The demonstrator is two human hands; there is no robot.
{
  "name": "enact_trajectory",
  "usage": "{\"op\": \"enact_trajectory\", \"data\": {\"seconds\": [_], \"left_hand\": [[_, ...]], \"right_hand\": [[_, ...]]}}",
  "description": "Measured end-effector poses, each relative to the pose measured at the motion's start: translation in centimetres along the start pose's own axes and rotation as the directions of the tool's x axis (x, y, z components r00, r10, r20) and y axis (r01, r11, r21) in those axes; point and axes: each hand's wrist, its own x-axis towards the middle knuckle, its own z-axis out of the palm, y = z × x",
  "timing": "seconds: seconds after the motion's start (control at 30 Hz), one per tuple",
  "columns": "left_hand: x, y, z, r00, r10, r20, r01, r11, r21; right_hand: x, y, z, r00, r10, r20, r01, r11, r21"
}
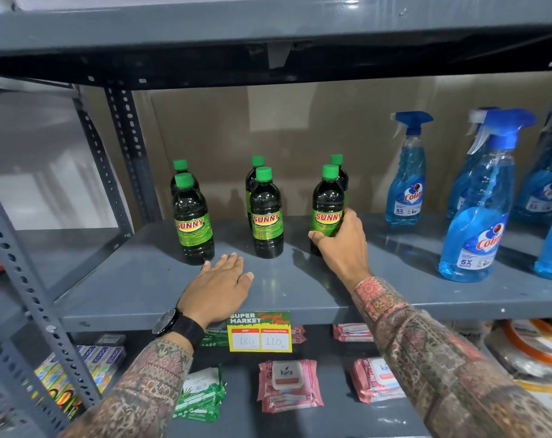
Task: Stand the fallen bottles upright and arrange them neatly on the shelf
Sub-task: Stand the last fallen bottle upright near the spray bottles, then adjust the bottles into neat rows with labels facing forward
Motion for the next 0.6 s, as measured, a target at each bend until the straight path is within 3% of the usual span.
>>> {"op": "enact_trajectory", "data": {"seconds": [0.17, 0.27, 0.33, 0.43, 0.53, 0.6], "left_hand": [[-0.6, -0.7, -0.9, 0.997, -0.012, -0.075, -0.003, 0.981, -0.193], [-2.2, -3.2, -1.9, 0.966, -0.128, -0.224, 0.051, 0.946, -0.322], [-3.2, -5.8, -2.8, 0.914, -0.242, -0.325, 0.073, 0.888, -0.454], [-3.0, -9.6, -4.1, 0.848, -0.389, -0.360, 0.062, 0.747, -0.662], [-1.4, -11.9, -5.4, 0.864, -0.416, -0.282, 0.009, 0.574, -0.819], [-0.5, -11.6, -6.5, 0.914, -0.332, -0.235, -0.041, 0.500, -0.865]], "right_hand": [[-0.9, -0.6, -0.3, 0.991, -0.007, -0.134, 0.000, 0.998, -0.058], [-3.5, -3.0, -0.3, 0.963, -0.084, -0.255, 0.094, 0.995, 0.029], [-5.3, -5.2, 1.5, 0.976, -0.152, -0.154, 0.163, 0.985, 0.064], [-6.5, -8.2, 5.9, 0.962, -0.195, 0.189, 0.176, 0.977, 0.117], [-6.1, -11.1, 10.5, 0.884, -0.144, 0.445, 0.039, 0.971, 0.236], [-5.1, -11.9, 13.1, 0.841, -0.119, 0.529, -0.005, 0.974, 0.227]]}}
